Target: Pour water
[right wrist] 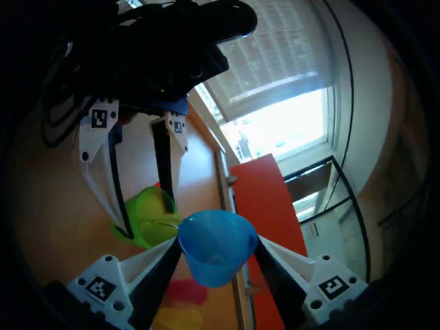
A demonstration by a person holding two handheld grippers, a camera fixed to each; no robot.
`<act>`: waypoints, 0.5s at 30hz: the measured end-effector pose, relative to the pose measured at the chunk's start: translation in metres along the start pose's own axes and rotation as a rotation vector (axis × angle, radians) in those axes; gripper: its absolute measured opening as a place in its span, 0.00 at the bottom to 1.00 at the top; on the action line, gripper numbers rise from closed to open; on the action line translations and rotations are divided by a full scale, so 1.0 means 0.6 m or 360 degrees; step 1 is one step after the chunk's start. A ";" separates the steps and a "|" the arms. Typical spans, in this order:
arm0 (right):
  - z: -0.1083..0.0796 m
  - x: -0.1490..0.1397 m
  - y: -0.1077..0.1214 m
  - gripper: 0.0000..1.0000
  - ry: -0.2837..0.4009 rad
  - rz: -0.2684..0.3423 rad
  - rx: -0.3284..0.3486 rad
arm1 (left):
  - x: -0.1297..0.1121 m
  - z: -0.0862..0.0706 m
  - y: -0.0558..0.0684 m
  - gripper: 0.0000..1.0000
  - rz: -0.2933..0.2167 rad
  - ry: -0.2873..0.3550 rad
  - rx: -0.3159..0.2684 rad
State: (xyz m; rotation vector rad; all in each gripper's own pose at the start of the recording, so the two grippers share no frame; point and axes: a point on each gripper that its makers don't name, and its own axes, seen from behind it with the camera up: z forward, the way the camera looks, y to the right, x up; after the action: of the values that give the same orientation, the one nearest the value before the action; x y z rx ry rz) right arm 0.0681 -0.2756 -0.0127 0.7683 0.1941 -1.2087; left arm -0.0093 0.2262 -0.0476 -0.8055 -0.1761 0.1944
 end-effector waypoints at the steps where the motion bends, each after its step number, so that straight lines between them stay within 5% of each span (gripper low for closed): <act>1: 0.000 0.000 0.000 0.93 -0.0001 -0.0006 -0.0002 | 0.000 0.000 0.000 0.89 0.0000 0.0000 0.0000; 15: -0.005 0.003 -0.001 0.93 -0.0005 -0.0061 -0.0009 | -0.002 0.004 0.001 0.89 0.0005 -0.0005 -0.0004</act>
State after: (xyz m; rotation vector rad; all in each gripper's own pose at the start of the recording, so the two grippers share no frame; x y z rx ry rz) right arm 0.0693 -0.2751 -0.0161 0.7604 0.2104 -1.2448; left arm -0.0112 0.2281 -0.0466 -0.8080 -0.1783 0.1982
